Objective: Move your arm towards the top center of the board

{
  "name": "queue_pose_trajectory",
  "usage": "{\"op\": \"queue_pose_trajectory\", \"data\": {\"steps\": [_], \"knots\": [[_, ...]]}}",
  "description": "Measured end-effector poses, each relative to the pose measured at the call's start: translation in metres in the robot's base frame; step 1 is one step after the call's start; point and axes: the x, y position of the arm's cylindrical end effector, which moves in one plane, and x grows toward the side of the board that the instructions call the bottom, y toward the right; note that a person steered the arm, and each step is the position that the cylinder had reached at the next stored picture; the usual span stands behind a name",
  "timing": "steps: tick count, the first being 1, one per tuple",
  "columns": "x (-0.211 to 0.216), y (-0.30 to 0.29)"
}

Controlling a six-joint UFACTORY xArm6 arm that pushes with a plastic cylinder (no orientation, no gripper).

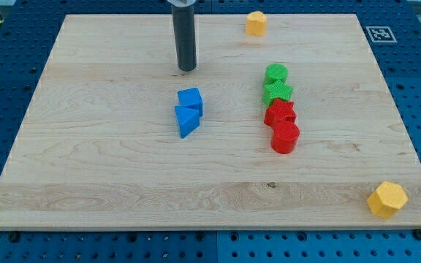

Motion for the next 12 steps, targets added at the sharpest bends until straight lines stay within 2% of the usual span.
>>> {"op": "queue_pose_trajectory", "data": {"steps": [12], "knots": [[-0.056, 0.0]]}}
